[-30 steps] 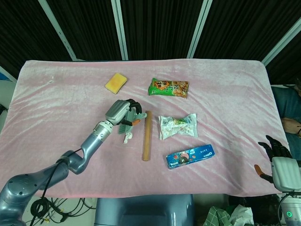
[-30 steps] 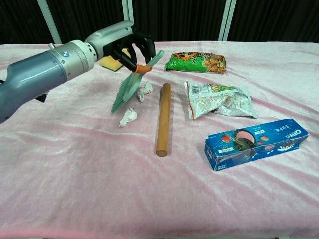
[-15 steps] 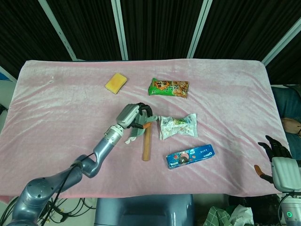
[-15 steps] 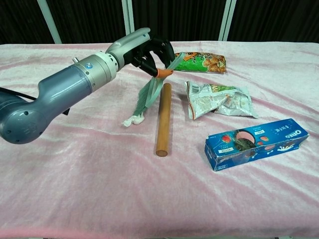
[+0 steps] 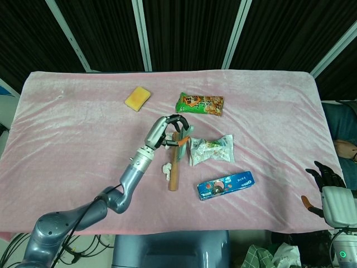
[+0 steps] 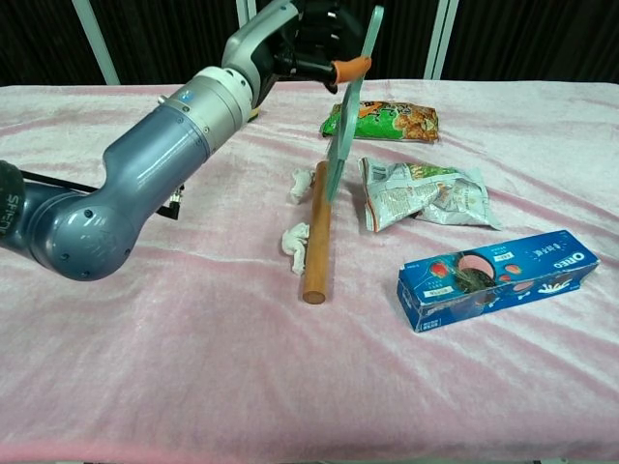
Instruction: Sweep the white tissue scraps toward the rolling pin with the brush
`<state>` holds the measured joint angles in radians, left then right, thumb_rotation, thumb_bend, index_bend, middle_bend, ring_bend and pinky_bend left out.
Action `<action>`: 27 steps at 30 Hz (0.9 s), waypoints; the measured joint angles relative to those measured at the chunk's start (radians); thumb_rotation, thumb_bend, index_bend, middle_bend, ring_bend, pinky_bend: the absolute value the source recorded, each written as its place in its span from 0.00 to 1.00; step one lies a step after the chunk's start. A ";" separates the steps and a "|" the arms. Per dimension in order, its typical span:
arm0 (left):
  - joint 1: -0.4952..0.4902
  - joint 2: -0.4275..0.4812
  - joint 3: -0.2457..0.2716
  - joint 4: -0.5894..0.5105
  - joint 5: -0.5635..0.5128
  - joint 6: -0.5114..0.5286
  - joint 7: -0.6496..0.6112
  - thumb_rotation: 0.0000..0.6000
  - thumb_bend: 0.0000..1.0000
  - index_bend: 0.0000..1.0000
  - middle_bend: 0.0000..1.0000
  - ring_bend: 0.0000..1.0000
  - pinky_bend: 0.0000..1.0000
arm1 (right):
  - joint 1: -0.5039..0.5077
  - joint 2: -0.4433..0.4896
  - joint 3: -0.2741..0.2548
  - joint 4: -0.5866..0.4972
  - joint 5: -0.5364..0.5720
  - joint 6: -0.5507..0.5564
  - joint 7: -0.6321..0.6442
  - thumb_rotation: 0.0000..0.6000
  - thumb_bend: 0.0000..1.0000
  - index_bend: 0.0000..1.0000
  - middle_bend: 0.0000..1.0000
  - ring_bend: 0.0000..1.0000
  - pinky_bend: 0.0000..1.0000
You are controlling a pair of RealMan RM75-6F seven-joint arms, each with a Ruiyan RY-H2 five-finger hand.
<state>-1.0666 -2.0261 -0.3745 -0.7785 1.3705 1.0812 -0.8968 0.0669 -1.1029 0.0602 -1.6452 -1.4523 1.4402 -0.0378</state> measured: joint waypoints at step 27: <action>0.093 0.416 0.212 -0.263 0.048 -0.201 0.649 1.00 0.42 0.67 0.70 0.36 0.52 | 0.000 -0.003 0.008 -0.004 0.018 0.000 -0.007 1.00 0.18 0.23 0.09 0.11 0.19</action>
<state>-0.9741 -1.6100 -0.1629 -1.0412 1.4188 0.8801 -0.2481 0.0666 -1.1054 0.0687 -1.6489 -1.4346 1.4404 -0.0452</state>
